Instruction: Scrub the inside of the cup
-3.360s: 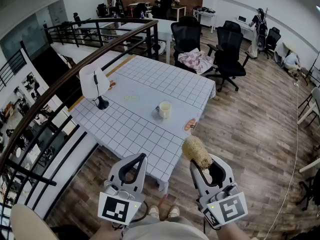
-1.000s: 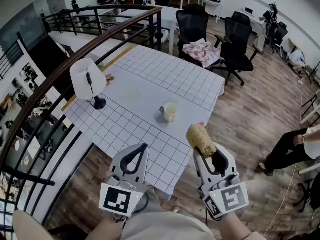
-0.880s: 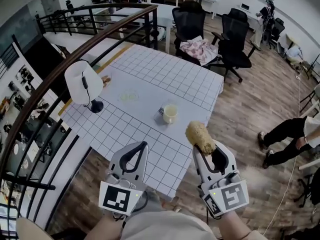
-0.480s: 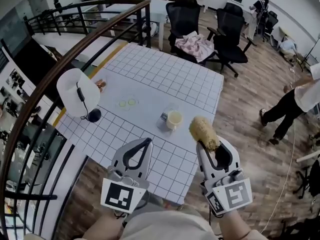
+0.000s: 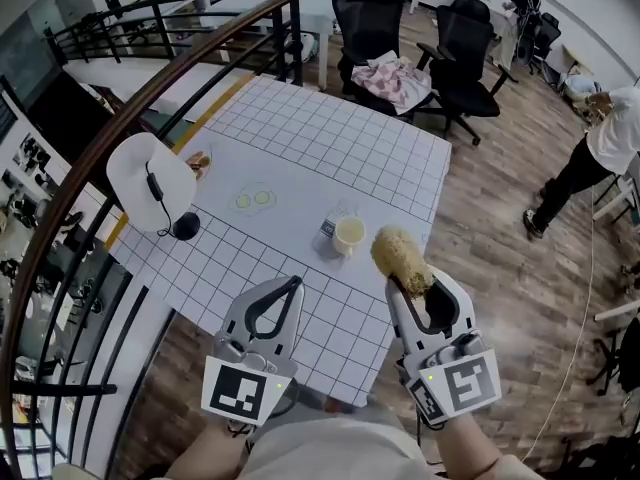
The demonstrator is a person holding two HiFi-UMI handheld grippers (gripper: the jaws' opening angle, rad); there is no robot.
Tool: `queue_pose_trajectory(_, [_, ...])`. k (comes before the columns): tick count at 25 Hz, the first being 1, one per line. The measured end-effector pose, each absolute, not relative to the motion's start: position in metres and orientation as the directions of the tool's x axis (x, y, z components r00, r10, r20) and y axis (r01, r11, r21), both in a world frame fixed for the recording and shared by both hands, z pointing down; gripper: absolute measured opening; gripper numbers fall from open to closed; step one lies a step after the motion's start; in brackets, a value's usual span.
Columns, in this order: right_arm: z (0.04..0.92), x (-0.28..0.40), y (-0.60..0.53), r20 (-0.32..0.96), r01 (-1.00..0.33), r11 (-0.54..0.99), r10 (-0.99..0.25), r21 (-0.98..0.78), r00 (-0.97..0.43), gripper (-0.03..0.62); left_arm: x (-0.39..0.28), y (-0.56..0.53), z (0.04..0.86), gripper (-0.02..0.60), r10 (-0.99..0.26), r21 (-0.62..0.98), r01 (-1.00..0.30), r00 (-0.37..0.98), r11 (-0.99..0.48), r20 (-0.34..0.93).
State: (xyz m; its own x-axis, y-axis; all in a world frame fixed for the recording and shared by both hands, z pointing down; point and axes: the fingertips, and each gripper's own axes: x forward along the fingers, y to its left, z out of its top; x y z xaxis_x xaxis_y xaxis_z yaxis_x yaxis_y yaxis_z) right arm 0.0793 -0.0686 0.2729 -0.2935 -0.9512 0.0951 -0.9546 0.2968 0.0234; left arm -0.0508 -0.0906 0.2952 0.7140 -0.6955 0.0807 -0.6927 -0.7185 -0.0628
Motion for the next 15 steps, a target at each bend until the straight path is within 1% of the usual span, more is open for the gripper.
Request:
queue_pose_trajectory(3, [0.267,0.083,-0.070,0.083,-0.946,0.321,-0.945,0.040,-0.317,0.156,-0.046,-0.087,0.300,0.014,-0.700,-0.045,-0.699,0.708,-0.714,0.098])
queue_pose_trajectory(6, [0.267,0.092,-0.073,0.083,-0.944,0.328,-0.942,0.031,-0.324,0.157,-0.035,-0.091,0.304,0.014,-0.702,-0.073,-0.699,0.705,-0.712,0.096])
queue_pose_trajectory(12, [0.274,0.108,-0.085,0.101,-0.942,0.337,-0.937,-0.002,-0.335,0.156,-0.011,-0.101,0.323,0.018,-0.662,-0.115,-0.652,0.735,-0.749,0.148])
queue_pose_trajectory(13, [0.275,0.110,-0.088,0.106,-0.941,0.339,-0.936,-0.001,-0.337,0.156,-0.006,-0.105,0.329,0.026,-0.660,-0.122,-0.648,0.735,-0.752,0.159])
queue_pose_trajectory(14, [0.277,0.112,-0.091,0.111,-0.940,0.341,-0.934,0.002,-0.339,0.156,0.000,-0.109,0.335,0.051,-0.657,-0.128,-0.645,0.735,-0.754,0.168])
queue_pose_trajectory(15, [0.279,0.115,-0.096,0.117,-0.939,0.344,-0.933,0.005,-0.341,0.156,0.007,-0.114,0.343,0.093,-0.653,-0.140,-0.638,0.737,-0.757,0.174])
